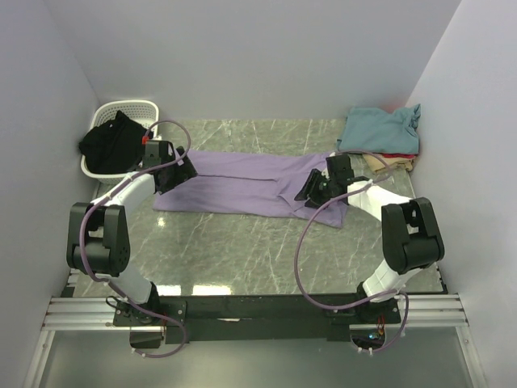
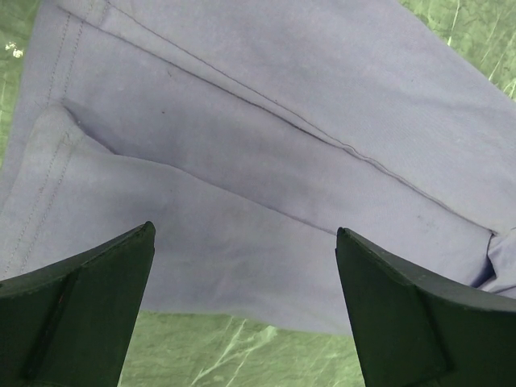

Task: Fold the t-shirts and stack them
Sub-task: Fold the tshirt

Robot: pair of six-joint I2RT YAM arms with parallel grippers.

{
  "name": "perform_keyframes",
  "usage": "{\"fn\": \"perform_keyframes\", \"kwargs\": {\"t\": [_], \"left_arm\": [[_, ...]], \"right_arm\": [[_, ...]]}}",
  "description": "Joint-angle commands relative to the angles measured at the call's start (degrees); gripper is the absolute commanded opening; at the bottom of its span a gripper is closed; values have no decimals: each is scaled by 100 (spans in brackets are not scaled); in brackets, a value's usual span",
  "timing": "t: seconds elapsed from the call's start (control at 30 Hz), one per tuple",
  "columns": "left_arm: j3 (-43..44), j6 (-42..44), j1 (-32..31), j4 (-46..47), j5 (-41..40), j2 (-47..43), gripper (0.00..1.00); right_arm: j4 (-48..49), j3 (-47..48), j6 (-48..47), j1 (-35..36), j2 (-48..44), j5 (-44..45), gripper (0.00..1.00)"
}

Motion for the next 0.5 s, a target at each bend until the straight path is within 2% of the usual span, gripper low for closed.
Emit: {"fn": "perform_keyframes", "kwargs": {"t": [0.0,0.47], "left_arm": [[-15,95,-19,121,-40,-49,100],[99,148,-28,33,-93,109,99]], "right_arm": [[204,49,67,111,96,153,53],[300,136,14,181,536,259,51]]}}
